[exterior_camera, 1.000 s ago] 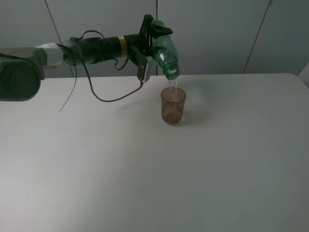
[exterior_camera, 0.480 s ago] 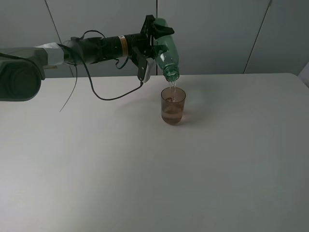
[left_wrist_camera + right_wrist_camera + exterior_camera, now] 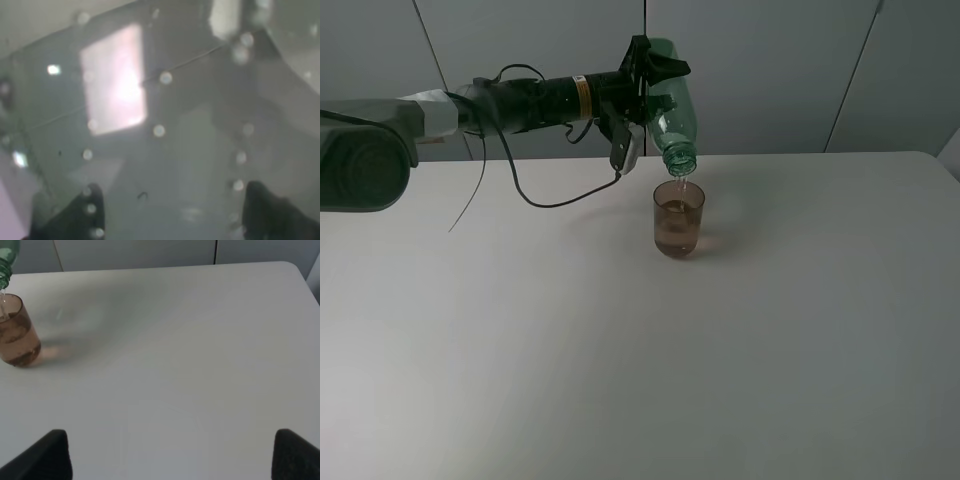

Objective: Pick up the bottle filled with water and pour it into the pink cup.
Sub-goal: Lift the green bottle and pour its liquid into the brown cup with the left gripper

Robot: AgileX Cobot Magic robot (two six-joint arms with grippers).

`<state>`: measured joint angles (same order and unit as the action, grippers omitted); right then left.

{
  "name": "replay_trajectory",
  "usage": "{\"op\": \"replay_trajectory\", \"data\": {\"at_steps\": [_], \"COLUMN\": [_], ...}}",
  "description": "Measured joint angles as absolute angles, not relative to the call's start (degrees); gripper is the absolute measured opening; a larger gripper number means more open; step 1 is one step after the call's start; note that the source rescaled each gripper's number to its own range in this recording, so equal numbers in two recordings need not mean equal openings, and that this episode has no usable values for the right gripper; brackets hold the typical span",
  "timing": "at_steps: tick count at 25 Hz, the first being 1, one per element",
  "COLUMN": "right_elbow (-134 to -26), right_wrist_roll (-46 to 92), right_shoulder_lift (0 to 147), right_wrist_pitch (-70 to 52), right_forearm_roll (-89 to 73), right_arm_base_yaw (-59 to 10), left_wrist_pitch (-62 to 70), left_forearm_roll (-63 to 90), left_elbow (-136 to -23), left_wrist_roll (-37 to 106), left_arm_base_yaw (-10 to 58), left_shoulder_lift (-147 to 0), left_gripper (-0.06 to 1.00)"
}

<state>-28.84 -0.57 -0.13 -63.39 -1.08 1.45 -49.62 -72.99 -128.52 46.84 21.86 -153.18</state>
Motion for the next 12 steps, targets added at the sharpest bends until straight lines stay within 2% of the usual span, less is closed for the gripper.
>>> {"op": "replay_trajectory", "data": {"at_steps": [12], "right_elbow": [-28.8], "right_wrist_roll": [-0.6], "right_shoulder_lift": [-0.1], "right_wrist_pitch": [-63.4], "right_forearm_roll": [-1.1], "right_arm_base_yaw": [1.5], "left_wrist_pitch": [-49.9], "left_forearm_roll": [-75.3], "left_elbow": [-129.1], "left_wrist_roll": [51.6], "left_arm_base_yaw": [22.2], "left_shoulder_lift": [-153.2], "left_gripper": [0.01]}}
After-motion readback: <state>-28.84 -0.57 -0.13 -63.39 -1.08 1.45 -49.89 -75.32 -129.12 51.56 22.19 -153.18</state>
